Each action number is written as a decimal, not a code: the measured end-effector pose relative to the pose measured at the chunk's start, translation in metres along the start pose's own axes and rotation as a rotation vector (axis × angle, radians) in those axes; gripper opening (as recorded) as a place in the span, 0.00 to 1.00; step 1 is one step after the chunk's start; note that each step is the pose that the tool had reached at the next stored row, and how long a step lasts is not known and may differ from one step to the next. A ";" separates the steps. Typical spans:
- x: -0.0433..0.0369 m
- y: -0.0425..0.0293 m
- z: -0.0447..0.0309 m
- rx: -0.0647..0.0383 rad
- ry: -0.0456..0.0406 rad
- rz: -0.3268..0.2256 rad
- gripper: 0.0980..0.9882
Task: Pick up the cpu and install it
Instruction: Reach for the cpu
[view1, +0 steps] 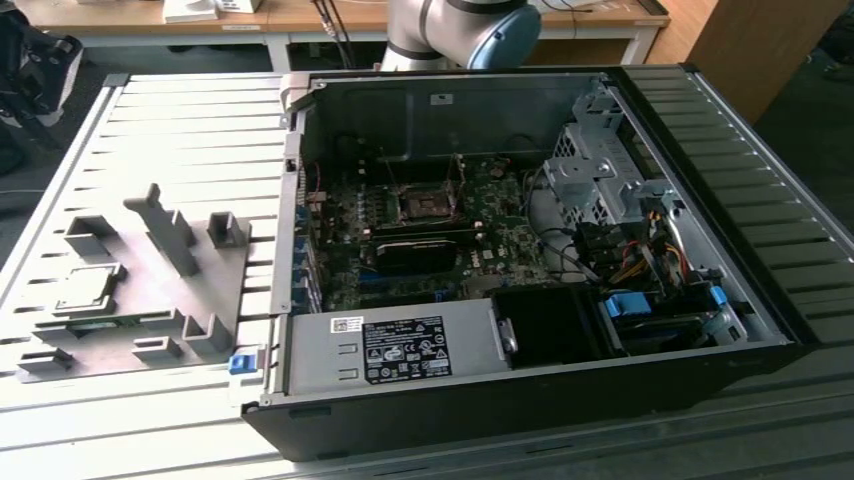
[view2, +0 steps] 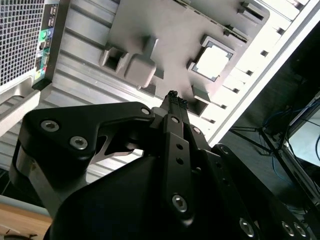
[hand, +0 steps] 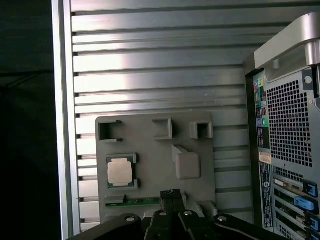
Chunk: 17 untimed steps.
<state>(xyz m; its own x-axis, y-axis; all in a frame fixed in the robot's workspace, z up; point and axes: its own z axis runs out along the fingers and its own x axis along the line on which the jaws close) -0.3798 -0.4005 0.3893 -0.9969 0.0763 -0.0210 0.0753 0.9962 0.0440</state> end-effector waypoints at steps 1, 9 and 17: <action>0.0031 -0.0002 0.0000 0.000 0.0000 0.000 0.01; 0.0211 -0.0032 0.0018 -0.001 0.0087 0.000 0.01; 0.0389 -0.0051 0.0028 0.000 0.0148 0.001 0.01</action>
<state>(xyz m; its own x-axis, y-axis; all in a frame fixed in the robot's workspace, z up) -0.4189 -0.4025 0.3854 -0.9971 0.0763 -0.0062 0.0760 0.9961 0.0444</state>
